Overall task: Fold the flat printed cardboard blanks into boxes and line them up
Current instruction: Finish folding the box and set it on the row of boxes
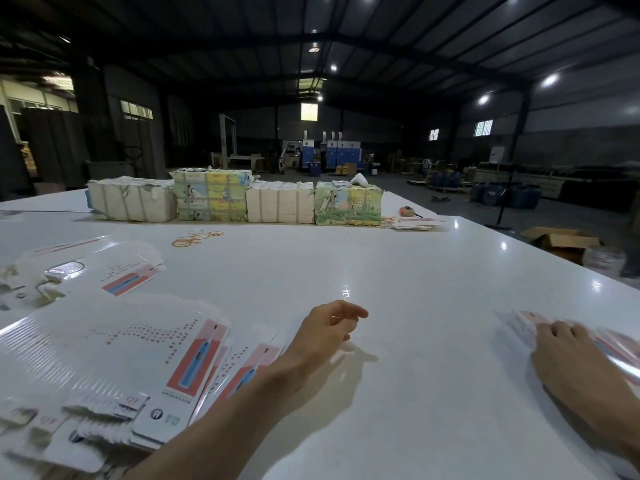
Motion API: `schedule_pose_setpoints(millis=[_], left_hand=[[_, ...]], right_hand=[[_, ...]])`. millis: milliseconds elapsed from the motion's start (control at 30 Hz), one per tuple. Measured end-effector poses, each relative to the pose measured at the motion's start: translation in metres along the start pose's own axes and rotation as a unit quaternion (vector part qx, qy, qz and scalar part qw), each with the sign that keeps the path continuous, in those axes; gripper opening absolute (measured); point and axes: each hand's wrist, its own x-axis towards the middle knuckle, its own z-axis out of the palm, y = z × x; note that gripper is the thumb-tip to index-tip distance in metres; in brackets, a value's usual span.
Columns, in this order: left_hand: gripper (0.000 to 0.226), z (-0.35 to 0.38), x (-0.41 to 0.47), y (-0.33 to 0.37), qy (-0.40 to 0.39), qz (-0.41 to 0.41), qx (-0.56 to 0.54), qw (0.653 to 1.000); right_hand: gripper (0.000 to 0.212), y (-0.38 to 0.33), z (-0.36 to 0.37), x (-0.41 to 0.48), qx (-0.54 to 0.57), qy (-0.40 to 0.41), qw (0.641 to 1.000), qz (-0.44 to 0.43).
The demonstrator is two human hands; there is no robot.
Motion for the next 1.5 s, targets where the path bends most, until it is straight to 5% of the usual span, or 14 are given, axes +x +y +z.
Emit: schedule_pose_setpoints(millis=[167, 367, 667, 767, 867, 967, 1067, 1333, 1500], left_hand=[[0.032, 0.001, 0.001, 0.001, 0.003, -0.009, 0.005, 1.000], [0.037, 0.001, -0.001, 0.004, 0.028, 0.016, 0.034, 0.999], [0.015, -0.019, -0.001, 0.026, 0.094, 0.070, 0.300, 0.947], [0.023, -0.045, 0.000, 0.048, 0.079, -0.002, 0.465, 0.882], [0.027, -0.081, -0.013, 0.067, 0.035, -0.143, 0.623, 0.769], [0.039, -0.108, -0.039, 0.079, 0.040, -0.252, 0.677, 0.690], [0.058, -0.118, -0.057, 0.076, 0.051, -0.323, 0.689, 0.647], [0.075, -0.141, -0.056, 0.067, 0.061, -0.356, 0.664, 0.654], [0.048, -0.160, -0.039, 0.065, 0.104, -0.295, 0.582, 0.751]], right_hand=[[0.040, -0.016, -0.028, 0.011, -0.001, 0.009, 1.000, -0.001], [0.027, -0.121, -0.084, 0.055, 0.184, 0.076, 0.975, -0.096], [0.017, -0.211, -0.059, 0.051, 0.397, 0.060, 0.904, -0.149], [0.015, -0.207, -0.052, 0.051, 0.424, 0.033, 0.893, -0.145], [0.016, -0.207, -0.052, 0.050, 0.464, 0.003, 0.875, -0.138], [0.017, -0.208, -0.054, 0.050, 0.487, -0.003, 0.862, -0.139], [0.017, -0.208, -0.056, 0.049, 0.494, -0.011, 0.857, -0.146], [0.017, -0.203, -0.059, 0.045, 0.510, -0.014, 0.848, -0.145], [0.018, -0.202, -0.061, 0.046, 0.517, -0.016, 0.844, -0.143]])
